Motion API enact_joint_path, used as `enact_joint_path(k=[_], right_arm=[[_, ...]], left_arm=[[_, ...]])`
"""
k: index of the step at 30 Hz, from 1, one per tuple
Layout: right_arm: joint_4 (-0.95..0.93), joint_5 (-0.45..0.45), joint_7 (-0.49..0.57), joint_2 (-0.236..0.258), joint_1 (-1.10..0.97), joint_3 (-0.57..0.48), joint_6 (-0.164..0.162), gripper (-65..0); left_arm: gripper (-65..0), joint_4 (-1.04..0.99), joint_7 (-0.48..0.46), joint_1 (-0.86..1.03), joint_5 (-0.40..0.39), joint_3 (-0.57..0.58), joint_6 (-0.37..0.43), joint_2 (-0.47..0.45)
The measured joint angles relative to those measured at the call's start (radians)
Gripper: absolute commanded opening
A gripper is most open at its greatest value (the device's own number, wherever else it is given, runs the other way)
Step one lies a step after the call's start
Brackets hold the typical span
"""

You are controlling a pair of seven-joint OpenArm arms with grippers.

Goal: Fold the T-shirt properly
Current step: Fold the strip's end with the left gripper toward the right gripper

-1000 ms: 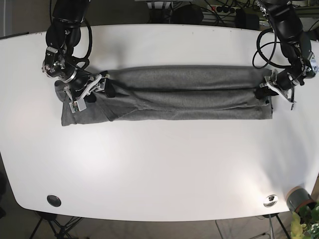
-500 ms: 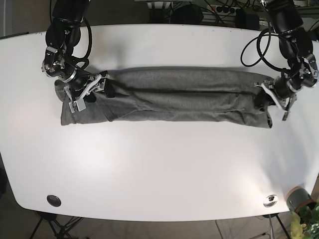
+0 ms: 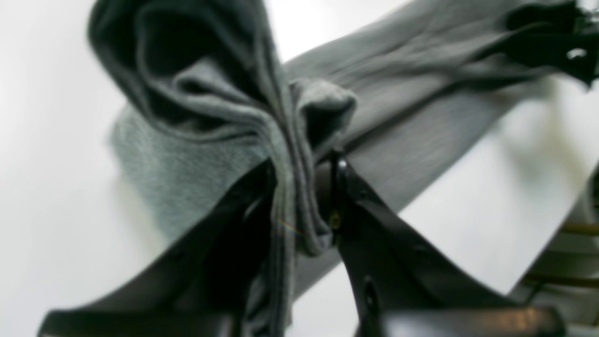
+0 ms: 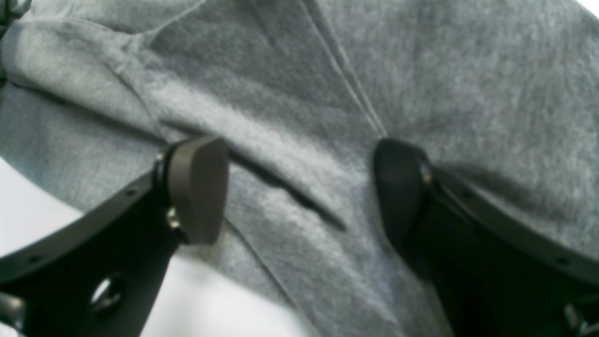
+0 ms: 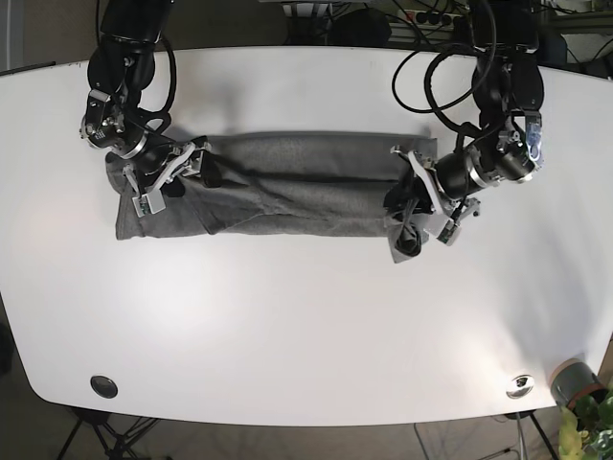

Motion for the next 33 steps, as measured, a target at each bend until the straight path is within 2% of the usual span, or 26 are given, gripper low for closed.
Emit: enact_joint_path(k=[6, 16, 18, 21, 23, 29, 33], right_arm=[[0.0, 0.0, 0.0, -0.001, 0.0, 0.0, 0.0, -17.6], [0.0, 0.0, 0.0, -0.001, 0.0, 0.0, 0.0, -17.6], [0.0, 0.0, 0.0, -0.001, 0.0, 0.0, 0.0, -17.6], [0.0, 0.0, 0.0, -0.001, 0.0, 0.0, 0.0, -17.6], [0.0, 0.0, 0.0, -0.001, 0.0, 0.0, 0.006, -17.6], [0.0, 0.0, 0.0, -0.001, 0.0, 0.0, 0.006, -17.6], [0.0, 0.0, 0.0, -0.001, 0.0, -0.002, 0.006, -17.6]], left_arm=[[-61.7, -0.004, -0.008, -0.026, 0.01, 0.058, 0.047, 0.074], [-60.3, -0.132, -0.013, -0.073, 0.166, 0.128, 0.059, 0.19], [-56.1, -0.147, -0.015, -0.069, 0.2, 0.132, 0.062, 0.207], [-45.4, -0.153, -0.007, -0.061, 0.241, 0.133, 0.061, 0.225], [-41.7, -0.153, -0.008, -0.062, 0.266, 0.132, 0.061, 0.235], [-36.9, -0.153, -0.008, -0.065, 0.36, 0.132, 0.062, 0.277], [-33.8, -0.153, -0.009, -0.065, 0.409, 0.193, 0.063, 0.291]])
